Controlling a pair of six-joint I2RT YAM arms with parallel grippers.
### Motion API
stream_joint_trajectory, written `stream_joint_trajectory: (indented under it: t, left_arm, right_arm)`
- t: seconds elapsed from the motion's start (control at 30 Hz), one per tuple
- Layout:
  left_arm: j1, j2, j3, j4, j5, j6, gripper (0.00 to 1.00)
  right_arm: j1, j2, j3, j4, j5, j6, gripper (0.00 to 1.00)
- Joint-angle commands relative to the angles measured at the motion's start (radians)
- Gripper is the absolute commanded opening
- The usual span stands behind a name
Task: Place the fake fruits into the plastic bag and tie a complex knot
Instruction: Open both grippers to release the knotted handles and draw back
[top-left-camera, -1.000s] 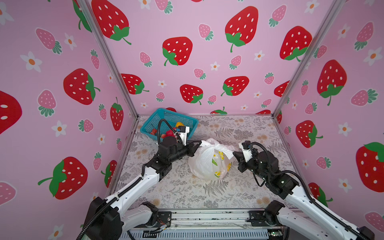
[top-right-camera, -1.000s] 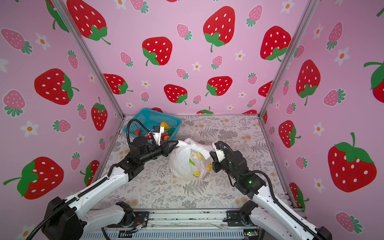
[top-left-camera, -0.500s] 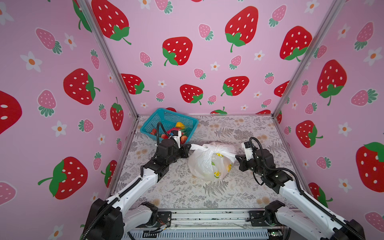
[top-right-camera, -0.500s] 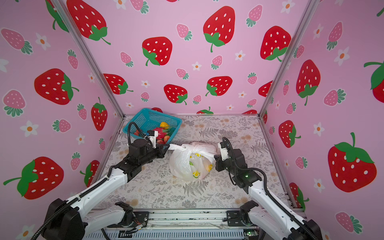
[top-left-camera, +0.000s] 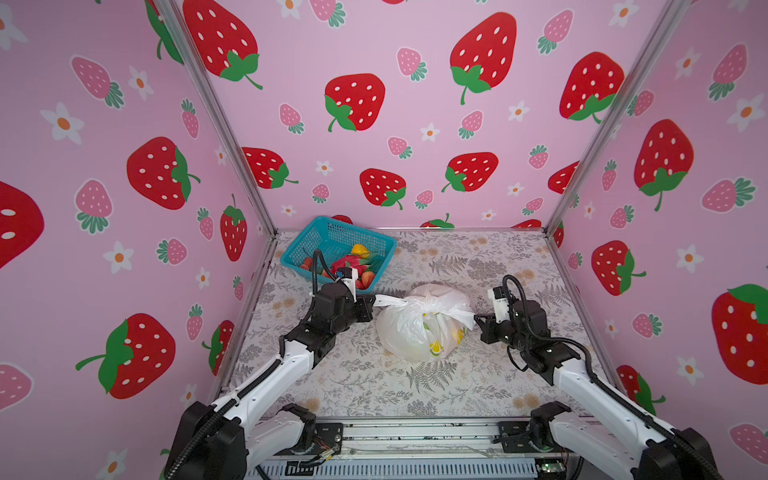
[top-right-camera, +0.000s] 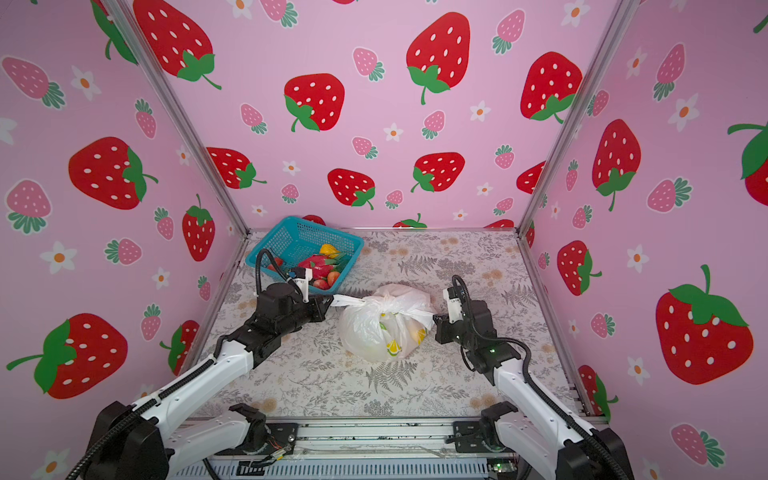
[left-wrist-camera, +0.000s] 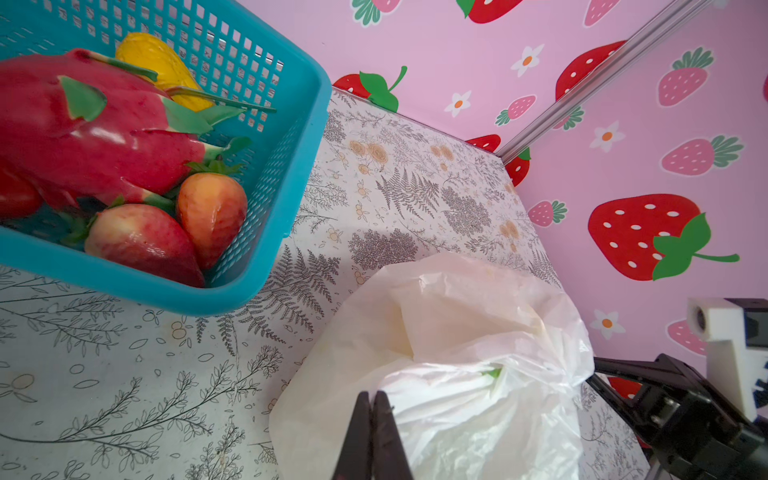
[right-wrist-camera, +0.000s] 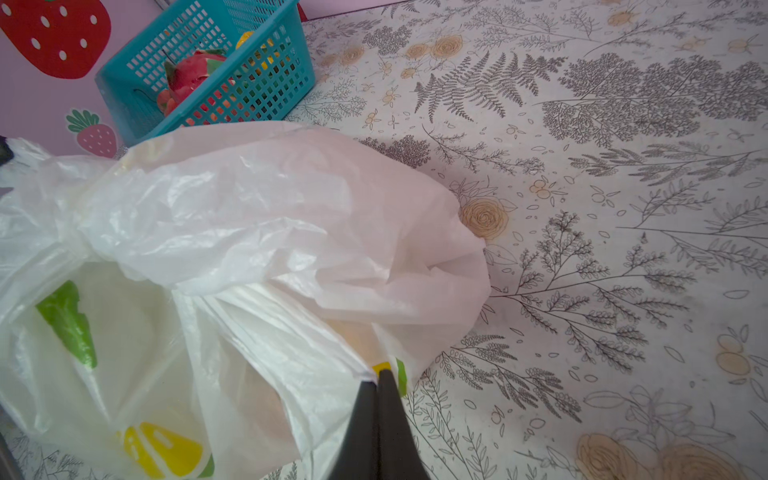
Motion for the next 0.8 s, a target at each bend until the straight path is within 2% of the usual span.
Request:
stream_joint_trajectory:
  t: [0.0,0.07,0.17,0.37,0.5,0.6,0.77]
  left_arm:
    - [0.018,-0.03,0.01,-0.008,-0.16,0.018,0.0]
    - [0.036,-0.029,-0.012,-0.01,-0.211,0.022,0.0]
    - [0.081,0.007,-0.028,-0.013,-0.213,0.01,0.0]
    - [0.031,-0.014,0.004,-0.028,-0.225,0.025,0.0]
    - [0.05,-0.023,-0.029,-0.019,-0.267,0.027,0.0]
    - [0.088,0.004,-0.05,-0.015,-0.258,0.013,0.0]
    - [0.07,-0.033,-0.029,-0.036,-0.255,0.021,0.0]
  right_arm:
    - [-0.029,0.009,0.002,-0.045,0.093,0.011,0.0]
    - [-0.053,0.019,-0.019,-0.043,0.111,0.012,0.0]
    - [-0.125,0.043,-0.062,-0.001,0.039,0.036,0.0]
    - [-0.126,0.044,-0.052,0.028,0.022,0.051,0.0]
    - [-0.14,0.044,-0.082,0.033,0.047,0.05,0.0]
    - [-0.191,0.082,-0.113,0.073,0.01,0.055,0.0]
    - [-0.196,0.094,-0.101,0.107,-0.021,0.071,0.0]
